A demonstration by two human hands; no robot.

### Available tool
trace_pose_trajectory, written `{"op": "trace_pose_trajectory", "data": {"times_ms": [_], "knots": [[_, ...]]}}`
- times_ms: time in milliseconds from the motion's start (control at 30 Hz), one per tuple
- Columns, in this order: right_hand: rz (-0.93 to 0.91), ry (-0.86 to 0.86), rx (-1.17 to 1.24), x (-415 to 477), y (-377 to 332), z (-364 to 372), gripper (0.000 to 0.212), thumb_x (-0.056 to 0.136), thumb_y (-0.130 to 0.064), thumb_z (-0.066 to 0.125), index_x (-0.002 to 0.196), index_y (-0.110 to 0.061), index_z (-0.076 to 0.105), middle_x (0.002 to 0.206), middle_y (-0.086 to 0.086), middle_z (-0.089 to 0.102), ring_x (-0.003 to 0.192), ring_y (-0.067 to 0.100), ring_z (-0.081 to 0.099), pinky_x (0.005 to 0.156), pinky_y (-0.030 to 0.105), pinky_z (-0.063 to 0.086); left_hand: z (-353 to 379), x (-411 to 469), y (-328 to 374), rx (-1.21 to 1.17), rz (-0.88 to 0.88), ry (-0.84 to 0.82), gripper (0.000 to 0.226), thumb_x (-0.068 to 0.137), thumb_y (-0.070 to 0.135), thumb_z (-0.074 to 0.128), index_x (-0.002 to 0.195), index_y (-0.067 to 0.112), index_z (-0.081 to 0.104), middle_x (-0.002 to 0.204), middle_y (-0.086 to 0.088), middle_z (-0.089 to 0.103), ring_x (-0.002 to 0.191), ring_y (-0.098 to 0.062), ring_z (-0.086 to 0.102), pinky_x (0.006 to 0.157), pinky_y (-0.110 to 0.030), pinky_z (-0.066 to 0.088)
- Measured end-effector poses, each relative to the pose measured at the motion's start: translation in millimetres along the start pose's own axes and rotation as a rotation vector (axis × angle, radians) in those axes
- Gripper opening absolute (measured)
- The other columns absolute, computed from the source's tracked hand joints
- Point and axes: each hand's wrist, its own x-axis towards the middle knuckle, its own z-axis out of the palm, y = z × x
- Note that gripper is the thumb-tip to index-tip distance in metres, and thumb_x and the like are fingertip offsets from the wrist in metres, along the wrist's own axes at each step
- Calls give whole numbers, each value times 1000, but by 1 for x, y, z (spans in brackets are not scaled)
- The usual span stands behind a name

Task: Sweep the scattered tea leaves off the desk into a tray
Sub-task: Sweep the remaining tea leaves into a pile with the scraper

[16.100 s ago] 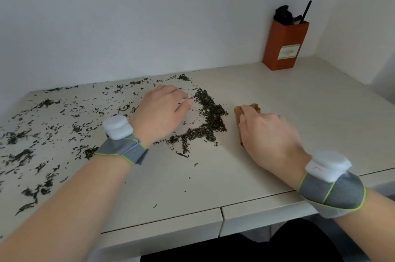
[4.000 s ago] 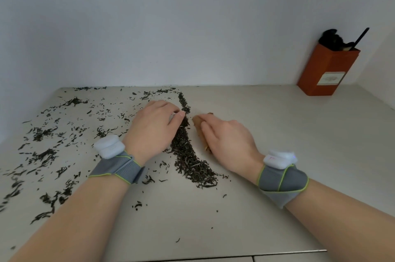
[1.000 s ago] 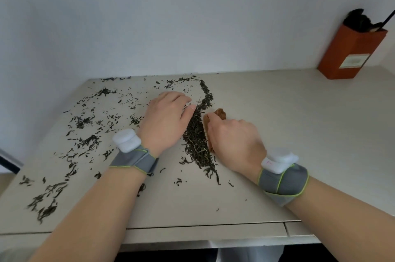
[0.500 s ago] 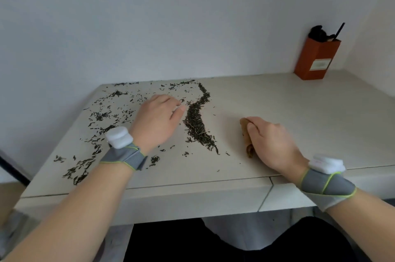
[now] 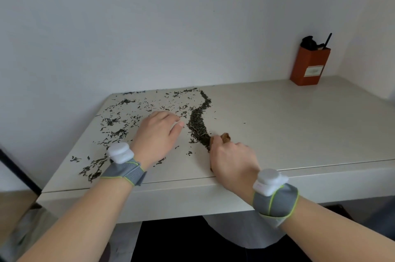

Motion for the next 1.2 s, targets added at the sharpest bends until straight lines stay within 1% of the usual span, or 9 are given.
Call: {"op": "trace_pose_trajectory", "data": {"times_ms": [133,300,433,567,800,933,1000,1100,1200], "knots": [[10,19,19,19,-28,2,15,85,-13,42,100,-13,46,72,5,49,59,34,58,45,30,10,2,2,-8,6,-16,-12,39,106,38,46,124,14,70,128,-2,68,122,-24,55,103,-43,45],[2,17,150,29,-30,2,8,94,-20,39,101,-17,42,82,8,64,65,35,54,55,36,32,5,10,-13,-2,-31,-46,40,107,40,45,126,14,69,130,-1,67,124,-23,54,105,-41,43],[77,49,339,31,8,-5,29,105,-38,26,115,-26,51,89,11,69,82,40,64,67,40,47,10,26,-24,10,-18,-68,41,108,40,42,126,15,69,128,0,68,123,-22,55,104,-39,44],[189,18,344,48,69,-11,33,106,-44,25,121,-30,51,98,13,70,91,40,64,79,44,53,16,52,-31,1,-20,-97,43,108,43,39,127,16,68,128,0,67,123,-23,54,105,-41,45],[313,-55,102,75,122,4,26,104,-36,23,108,-24,46,81,8,61,76,35,58,68,41,52,34,85,-34,-8,-24,-115,43,108,44,38,127,19,67,129,1,67,125,-23,53,103,-40,44],[151,-8,17,75,98,22,18,100,-33,28,104,-21,41,75,7,60,69,35,60,60,39,48,44,89,-40,-14,-36,-106,43,108,43,38,128,18,67,130,2,66,127,-23,52,105,-39,43],[81,7,-2,78,79,25,15,100,-32,31,102,-21,42,64,1,47,63,35,59,53,36,39,47,87,-42,-35,-51,-90,42,108,42,39,128,19,67,130,2,66,126,-23,51,105,-39,42],[18,11,-18,85,48,26,10,99,-30,38,101,-21,42,62,-3,31,60,37,61,51,35,32,48,84,-43,-21,-43,-75,42,109,42,38,128,19,67,130,4,66,126,-22,51,105,-39,42],[-33,35,-12,91,23,25,7,97,-27,44,100,-20,44,61,-2,44,53,35,58,48,33,29,47,84,-44,-19,-29,-74,41,109,41,37,126,19,67,130,4,66,125,-22,51,105,-39,42]]}}
